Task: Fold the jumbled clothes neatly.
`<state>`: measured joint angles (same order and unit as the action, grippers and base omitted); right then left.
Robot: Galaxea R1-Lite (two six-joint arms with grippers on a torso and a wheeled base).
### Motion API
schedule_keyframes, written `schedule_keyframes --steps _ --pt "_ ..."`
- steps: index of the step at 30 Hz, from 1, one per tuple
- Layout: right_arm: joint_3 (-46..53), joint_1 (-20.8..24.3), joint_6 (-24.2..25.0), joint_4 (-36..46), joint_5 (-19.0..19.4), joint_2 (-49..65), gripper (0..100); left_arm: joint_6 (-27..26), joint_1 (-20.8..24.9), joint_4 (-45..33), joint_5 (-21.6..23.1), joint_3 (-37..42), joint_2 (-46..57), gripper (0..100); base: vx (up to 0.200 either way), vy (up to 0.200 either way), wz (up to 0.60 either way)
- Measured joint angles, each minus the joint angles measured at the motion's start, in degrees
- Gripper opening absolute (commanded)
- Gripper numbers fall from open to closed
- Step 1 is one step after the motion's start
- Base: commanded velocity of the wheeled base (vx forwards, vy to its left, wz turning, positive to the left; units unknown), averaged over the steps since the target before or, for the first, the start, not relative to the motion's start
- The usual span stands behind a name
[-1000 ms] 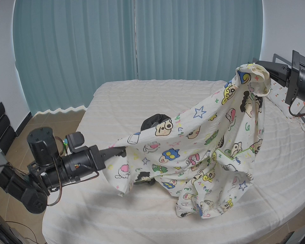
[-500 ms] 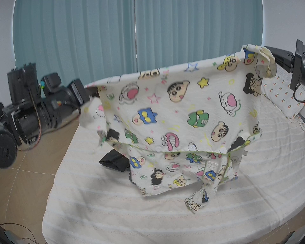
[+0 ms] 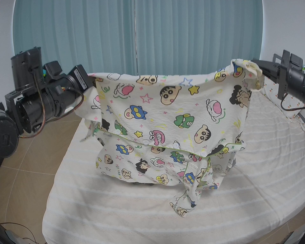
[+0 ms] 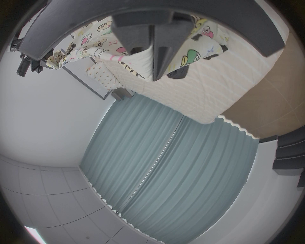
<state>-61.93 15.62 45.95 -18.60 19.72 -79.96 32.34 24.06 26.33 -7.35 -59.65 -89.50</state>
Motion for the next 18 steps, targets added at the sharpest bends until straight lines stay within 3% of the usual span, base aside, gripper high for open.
schedule_keyframes --steps 18 --pt "8.95 0.06 0.48 -7.4 -3.3 -7.85 0 3.27 0.27 -0.52 -0.12 6.97 -4.32 0 0.0 0.0 0.0"
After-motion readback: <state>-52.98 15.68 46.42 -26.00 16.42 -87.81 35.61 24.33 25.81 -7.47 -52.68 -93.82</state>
